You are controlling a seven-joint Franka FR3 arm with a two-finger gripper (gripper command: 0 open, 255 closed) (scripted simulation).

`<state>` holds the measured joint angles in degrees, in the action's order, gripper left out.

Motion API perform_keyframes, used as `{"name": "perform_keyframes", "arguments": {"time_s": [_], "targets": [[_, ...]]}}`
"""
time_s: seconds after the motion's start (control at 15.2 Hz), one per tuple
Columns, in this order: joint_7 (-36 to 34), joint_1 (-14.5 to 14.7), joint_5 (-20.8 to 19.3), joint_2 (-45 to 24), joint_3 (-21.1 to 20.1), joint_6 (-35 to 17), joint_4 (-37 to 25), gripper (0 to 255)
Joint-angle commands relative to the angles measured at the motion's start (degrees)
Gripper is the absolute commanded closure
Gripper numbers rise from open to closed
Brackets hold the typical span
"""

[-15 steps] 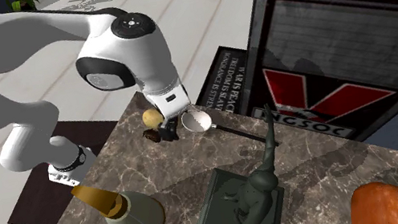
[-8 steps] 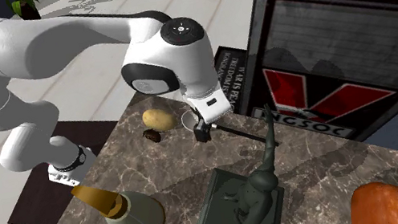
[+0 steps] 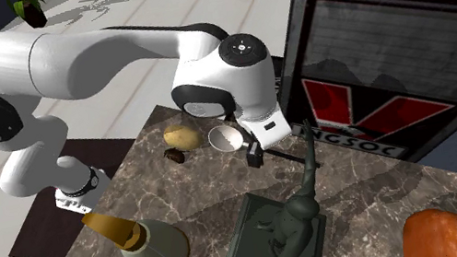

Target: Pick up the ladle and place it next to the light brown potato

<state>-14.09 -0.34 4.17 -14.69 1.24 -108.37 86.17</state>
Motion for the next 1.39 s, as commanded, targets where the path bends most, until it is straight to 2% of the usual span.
{"name": "perform_keyframes", "arguments": {"time_s": [0.0, 0.13, 0.66, 0.73, 1.32], "targets": [[0.00, 0.05, 0.04, -0.45, -0.04, -1.33, 0.85, 0], [0.04, 0.11, 0.07, -0.86, -0.08, -3.13, 2.24, 0], [0.04, 0.11, 0.07, -0.86, -0.07, -3.12, 2.23, 0], [0.04, 0.11, 0.07, -0.86, -0.07, -3.12, 2.23, 255], [0.04, 0.12, 0.07, -0.86, -0.07, -3.13, 2.24, 255]]}}
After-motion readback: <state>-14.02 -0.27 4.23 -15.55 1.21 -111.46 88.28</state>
